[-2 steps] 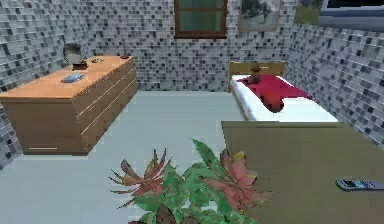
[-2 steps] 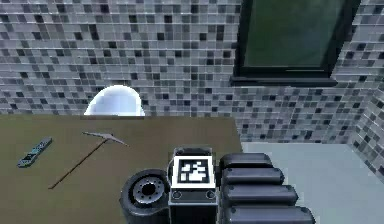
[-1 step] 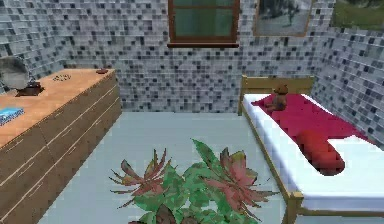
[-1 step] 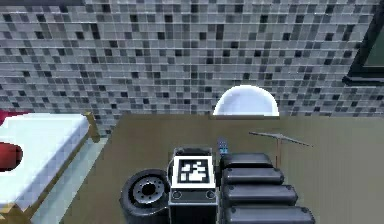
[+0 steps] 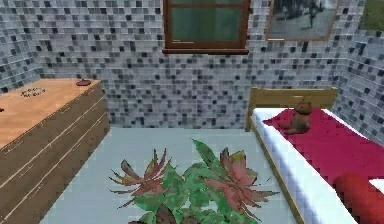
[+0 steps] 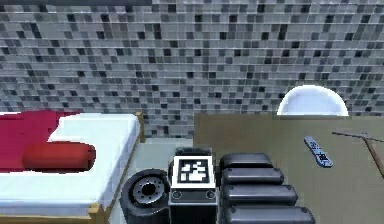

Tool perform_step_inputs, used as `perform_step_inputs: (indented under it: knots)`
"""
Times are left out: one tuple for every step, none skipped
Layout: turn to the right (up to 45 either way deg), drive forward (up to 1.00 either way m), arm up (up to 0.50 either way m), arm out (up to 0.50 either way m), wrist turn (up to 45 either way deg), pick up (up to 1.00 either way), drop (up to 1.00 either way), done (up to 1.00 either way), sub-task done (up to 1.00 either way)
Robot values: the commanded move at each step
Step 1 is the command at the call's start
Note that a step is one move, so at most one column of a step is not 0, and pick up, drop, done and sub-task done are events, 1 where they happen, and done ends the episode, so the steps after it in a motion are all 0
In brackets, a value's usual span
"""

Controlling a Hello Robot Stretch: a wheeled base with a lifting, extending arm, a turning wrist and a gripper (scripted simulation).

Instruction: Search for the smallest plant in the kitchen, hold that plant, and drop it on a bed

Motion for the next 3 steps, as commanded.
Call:
perform_step_inputs:
  knots:
    - [12.0, 0.0, 0.0, 0.0, 0.0, 0.0, 0.0, 0.0, 0.0]
    - [0.0, 1.0, 0.0, 0.0, 0.0, 0.0, 0.0, 0.0, 0.0]
    - [3.0, 0.0, 0.0, 0.0, 0.0, 0.0, 0.0, 0.0, 0.0]
